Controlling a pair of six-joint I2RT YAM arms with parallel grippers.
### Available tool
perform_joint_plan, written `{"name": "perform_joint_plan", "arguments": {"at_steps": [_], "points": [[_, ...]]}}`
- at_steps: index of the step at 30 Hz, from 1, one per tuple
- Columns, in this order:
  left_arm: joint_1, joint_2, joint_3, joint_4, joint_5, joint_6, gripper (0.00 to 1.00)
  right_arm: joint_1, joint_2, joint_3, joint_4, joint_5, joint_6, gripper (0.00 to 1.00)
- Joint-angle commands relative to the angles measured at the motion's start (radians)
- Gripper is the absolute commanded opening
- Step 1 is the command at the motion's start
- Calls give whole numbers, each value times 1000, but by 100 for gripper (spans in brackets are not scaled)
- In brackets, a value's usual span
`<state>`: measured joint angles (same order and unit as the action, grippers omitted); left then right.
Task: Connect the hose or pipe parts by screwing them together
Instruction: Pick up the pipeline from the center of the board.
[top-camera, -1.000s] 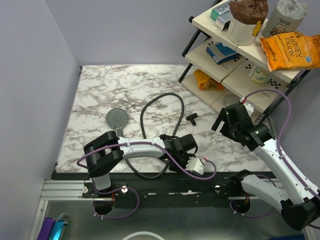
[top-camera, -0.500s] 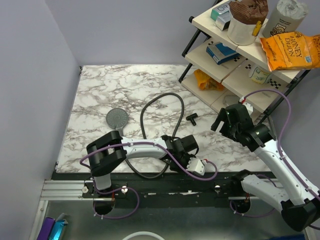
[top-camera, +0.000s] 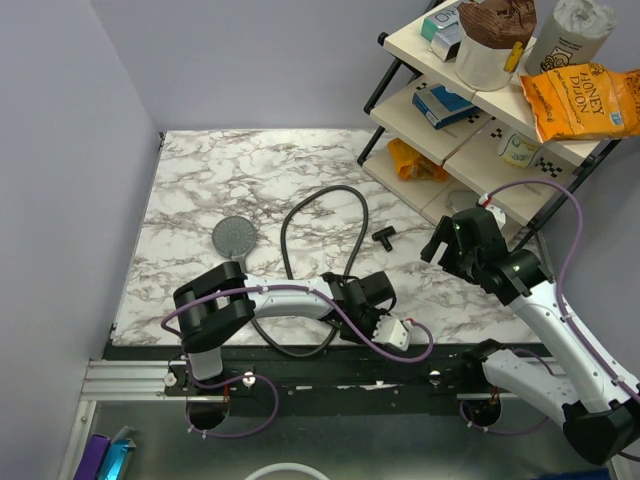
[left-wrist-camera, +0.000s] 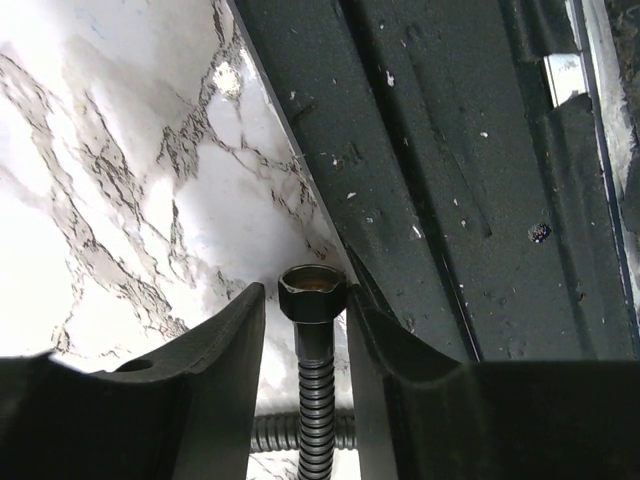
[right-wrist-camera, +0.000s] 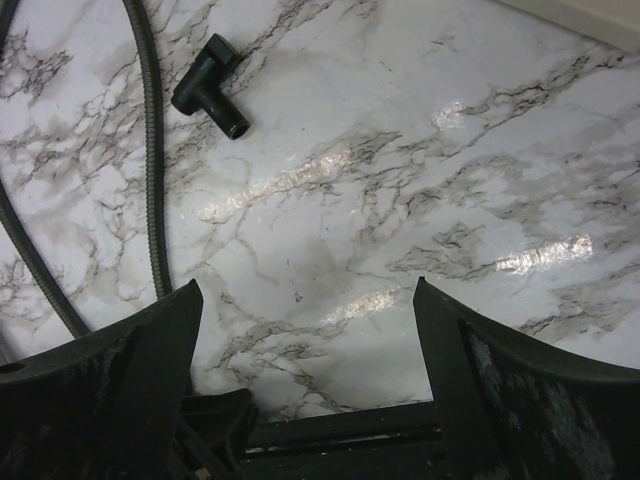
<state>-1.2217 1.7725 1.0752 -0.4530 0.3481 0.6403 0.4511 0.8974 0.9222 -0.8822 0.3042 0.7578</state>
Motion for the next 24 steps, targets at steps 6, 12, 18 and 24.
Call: {"name": "perform_joint_plan", "arguments": {"at_steps": [6,12,18,24], "points": [[-13,31,-23,39,-11,-1,34,-3,-11,-22,14,-13,-12,94],[-13,24,-57,39,-15,1,38,-3,-11,-14,12,-10,-12,94],[-13,21,-83,43,-43,4,47,-3,-6,-11,14,-16,-12,94],[-13,30,-70,36,-43,5,49,-3,-14,-6,12,-20,-14,94]]}}
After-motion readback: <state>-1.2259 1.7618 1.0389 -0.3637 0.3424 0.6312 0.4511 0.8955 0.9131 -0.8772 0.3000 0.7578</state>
